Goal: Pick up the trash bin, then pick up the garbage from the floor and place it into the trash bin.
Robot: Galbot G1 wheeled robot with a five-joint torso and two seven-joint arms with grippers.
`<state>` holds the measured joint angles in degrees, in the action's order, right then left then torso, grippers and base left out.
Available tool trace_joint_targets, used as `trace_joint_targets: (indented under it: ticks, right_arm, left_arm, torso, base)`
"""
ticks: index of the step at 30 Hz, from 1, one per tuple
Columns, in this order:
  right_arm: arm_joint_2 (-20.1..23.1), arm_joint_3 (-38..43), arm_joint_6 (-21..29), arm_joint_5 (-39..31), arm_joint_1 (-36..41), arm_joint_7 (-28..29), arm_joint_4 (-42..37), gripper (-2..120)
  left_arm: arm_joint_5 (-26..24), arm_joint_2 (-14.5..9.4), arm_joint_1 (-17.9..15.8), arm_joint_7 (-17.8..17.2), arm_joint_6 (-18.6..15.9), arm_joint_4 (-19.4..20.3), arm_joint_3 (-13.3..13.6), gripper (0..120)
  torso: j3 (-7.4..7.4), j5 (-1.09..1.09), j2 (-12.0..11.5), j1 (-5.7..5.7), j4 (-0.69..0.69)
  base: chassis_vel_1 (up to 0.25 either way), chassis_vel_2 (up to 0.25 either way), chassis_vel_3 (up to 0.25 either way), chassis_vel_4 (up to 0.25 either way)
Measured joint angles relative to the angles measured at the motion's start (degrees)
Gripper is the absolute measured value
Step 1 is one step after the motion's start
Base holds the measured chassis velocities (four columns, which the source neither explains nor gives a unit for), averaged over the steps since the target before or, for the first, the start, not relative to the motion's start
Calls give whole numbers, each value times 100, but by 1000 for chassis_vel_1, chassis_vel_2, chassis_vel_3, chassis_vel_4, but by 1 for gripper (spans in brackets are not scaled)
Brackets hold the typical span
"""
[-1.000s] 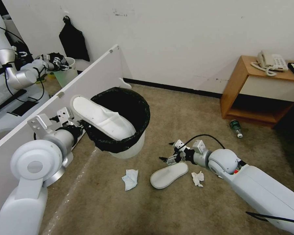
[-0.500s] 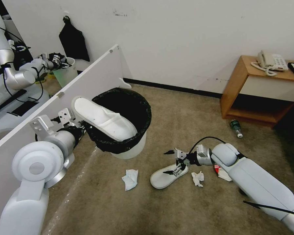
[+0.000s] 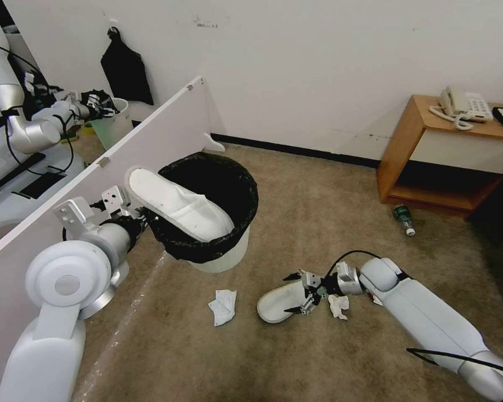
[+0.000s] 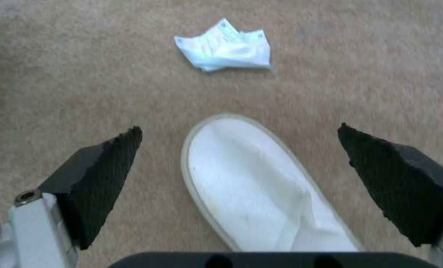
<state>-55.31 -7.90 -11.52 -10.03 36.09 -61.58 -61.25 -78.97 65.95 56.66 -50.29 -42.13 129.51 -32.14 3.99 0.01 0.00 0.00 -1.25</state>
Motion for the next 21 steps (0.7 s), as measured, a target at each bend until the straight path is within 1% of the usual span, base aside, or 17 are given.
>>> trace_joint_targets:
  ticks: [4, 11, 18, 21]
  right_arm:
    - [4, 94, -76, -45, 35, 3, 142, 100]
    - [-87, 321, -321, -228, 44, 23, 732, 100]
    - [-133, 406, -390, -270, 41, 17, 916, 100]
    - [-219, 465, -474, -280, 2, 64, 1128, 100]
  left_arm:
    - [44, 6, 2, 45, 0, -19, 5, 5]
    - [70, 21, 28, 69, -1, -45, 16, 5]
    - [80, 17, 64, 85, -1, -39, -1, 5]
    - [110, 35, 103, 104, -1, -16, -2, 5]
  torso:
    - [0, 0, 0, 0, 0]
    - [0, 0, 0, 0, 0]
    - [0, -1, 0, 0, 0]
    - [0, -1, 0, 0, 0]
  base:
    - [0, 0, 0, 0]
    - [0, 0, 0, 0]
    - [0, 0, 0, 0]
    - [0, 0, 0, 0]
